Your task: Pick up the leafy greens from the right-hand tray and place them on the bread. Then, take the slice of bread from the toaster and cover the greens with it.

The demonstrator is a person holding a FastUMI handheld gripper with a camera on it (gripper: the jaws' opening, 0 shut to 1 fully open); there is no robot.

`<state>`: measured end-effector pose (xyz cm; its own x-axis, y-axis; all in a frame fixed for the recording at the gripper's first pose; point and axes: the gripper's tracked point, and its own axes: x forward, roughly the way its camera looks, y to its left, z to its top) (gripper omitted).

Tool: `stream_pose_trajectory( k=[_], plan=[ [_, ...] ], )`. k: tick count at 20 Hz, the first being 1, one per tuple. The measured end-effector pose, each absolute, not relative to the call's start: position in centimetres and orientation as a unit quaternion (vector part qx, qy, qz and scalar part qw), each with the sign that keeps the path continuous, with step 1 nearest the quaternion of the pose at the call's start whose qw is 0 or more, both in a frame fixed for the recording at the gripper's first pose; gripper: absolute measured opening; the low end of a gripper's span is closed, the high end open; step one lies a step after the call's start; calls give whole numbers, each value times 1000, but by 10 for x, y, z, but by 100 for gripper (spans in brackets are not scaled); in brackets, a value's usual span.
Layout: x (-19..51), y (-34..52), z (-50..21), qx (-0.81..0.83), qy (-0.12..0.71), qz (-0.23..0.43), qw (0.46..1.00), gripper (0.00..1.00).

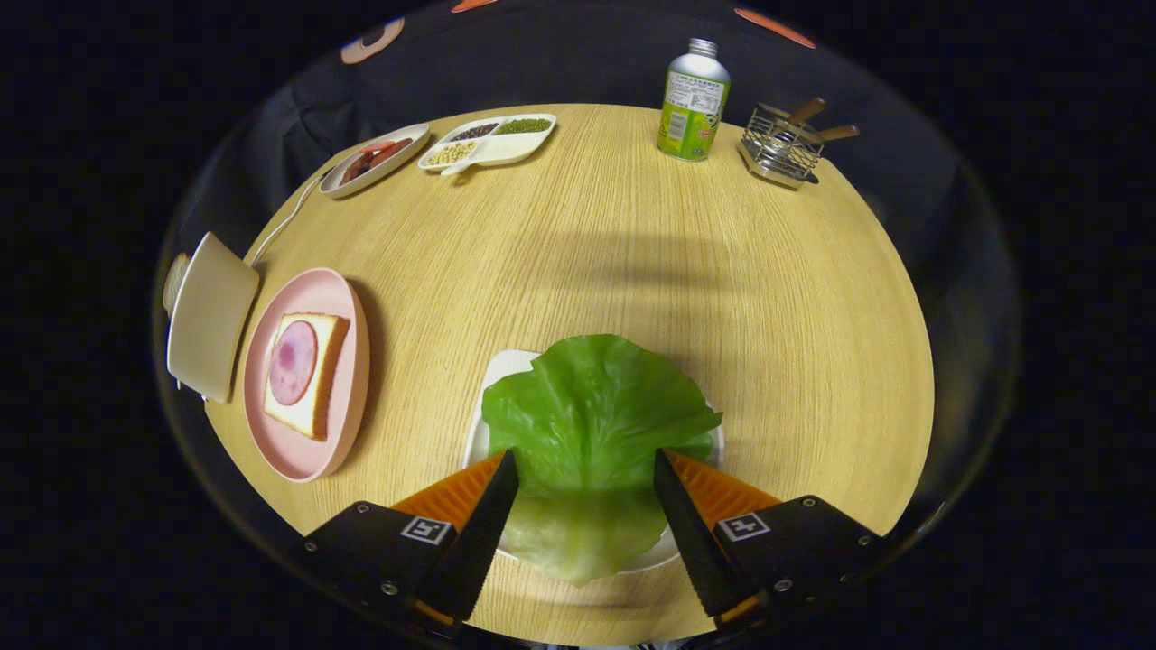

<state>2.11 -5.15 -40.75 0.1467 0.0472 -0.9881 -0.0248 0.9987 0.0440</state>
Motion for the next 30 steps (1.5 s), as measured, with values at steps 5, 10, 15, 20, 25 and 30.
stream_pose_trajectory(
  k=[5,10,15,20,25,30],
  plan=[
    [20,-52,-408,16,657,8,753,66],
    [20,-59,-409,26,654,-7,756,18],
    [22,-53,-402,50,646,-6,761,3],
    [30,-51,-373,61,625,-3,778,2],
    [49,-28,-333,63,591,25,804,2],
    [66,18,-304,52,567,68,819,2]
  ],
)
